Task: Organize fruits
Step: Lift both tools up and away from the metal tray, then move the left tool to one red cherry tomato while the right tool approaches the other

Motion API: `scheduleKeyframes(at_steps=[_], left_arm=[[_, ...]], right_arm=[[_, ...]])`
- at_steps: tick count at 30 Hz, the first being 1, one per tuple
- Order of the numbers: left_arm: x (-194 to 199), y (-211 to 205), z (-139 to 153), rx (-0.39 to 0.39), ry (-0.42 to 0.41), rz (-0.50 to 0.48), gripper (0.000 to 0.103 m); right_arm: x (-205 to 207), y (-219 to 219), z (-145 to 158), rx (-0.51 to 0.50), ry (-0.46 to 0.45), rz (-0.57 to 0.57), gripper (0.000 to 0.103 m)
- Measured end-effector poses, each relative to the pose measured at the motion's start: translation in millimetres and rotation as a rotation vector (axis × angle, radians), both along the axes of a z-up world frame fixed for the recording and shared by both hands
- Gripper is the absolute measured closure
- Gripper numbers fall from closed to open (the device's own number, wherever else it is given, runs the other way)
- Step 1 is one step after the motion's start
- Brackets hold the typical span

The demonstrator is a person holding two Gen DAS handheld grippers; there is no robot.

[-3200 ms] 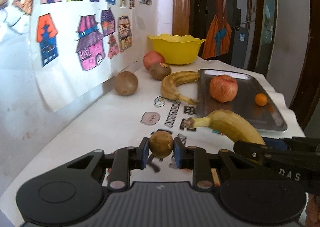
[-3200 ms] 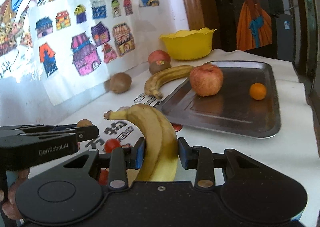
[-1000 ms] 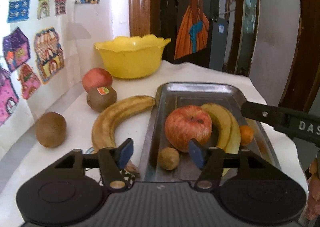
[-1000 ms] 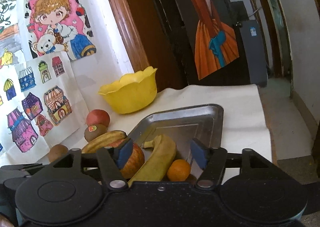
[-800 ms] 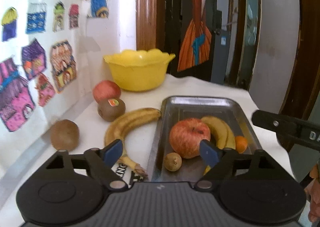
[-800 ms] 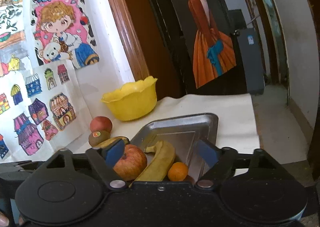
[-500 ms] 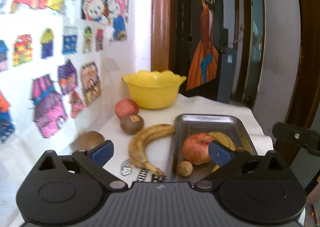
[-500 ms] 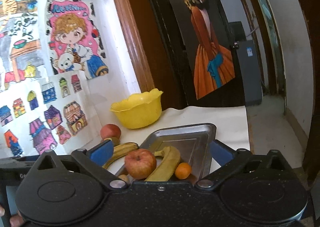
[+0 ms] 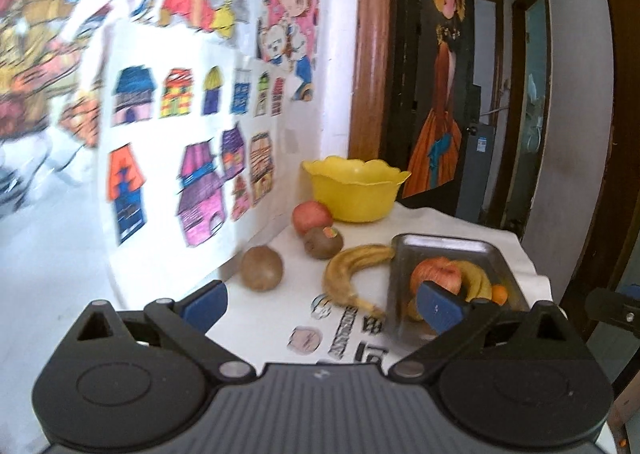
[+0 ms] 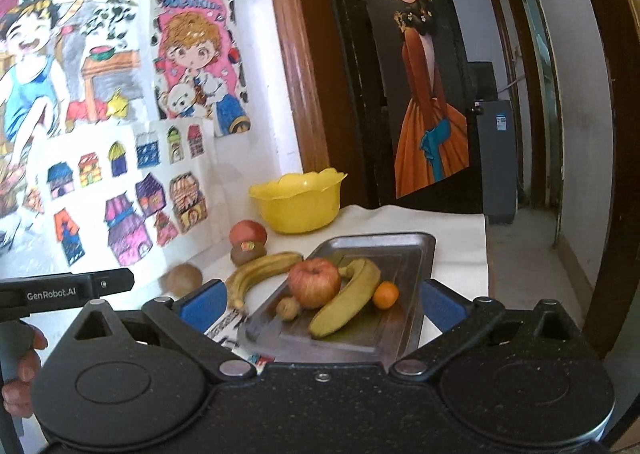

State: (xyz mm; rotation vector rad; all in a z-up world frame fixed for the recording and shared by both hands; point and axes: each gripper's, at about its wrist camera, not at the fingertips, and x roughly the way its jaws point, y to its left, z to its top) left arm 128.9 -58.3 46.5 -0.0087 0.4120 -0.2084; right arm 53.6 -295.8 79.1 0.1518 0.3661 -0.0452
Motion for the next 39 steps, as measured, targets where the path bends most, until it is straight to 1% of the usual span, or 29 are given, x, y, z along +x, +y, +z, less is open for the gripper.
scheduleKeyframes(at_steps=[4, 11, 16, 23, 28, 39], left_arm=[[-12, 18, -9, 0.000, 0.014, 0.021, 0.000], [-28, 50, -33, -0.001, 0.066, 0.064, 0.000], [-36, 64, -50, 0.018, 0.103, 0.084, 0.000], [-42, 73, -65, 0.038, 0.138, 0.077, 0.000], [-41, 75, -71, 0.037, 0.157, 0.069, 0.000], [-29, 70, -73, 0.041, 0.174, 0.050, 0.000]], right_arm=[[-14, 17, -5, -0.025, 0.034, 0.013, 0.001], [-28, 40, -23, -0.023, 0.114, 0.049, 0.001], [-26, 55, -43, -0.034, 0.199, 0.074, 0.001], [-20, 74, -65, -0.046, 0.291, 0.100, 0.001], [-17, 80, -72, -0.040, 0.311, 0.115, 0.001], [-3, 83, -75, -0.037, 0.332, 0.137, 0.001]])
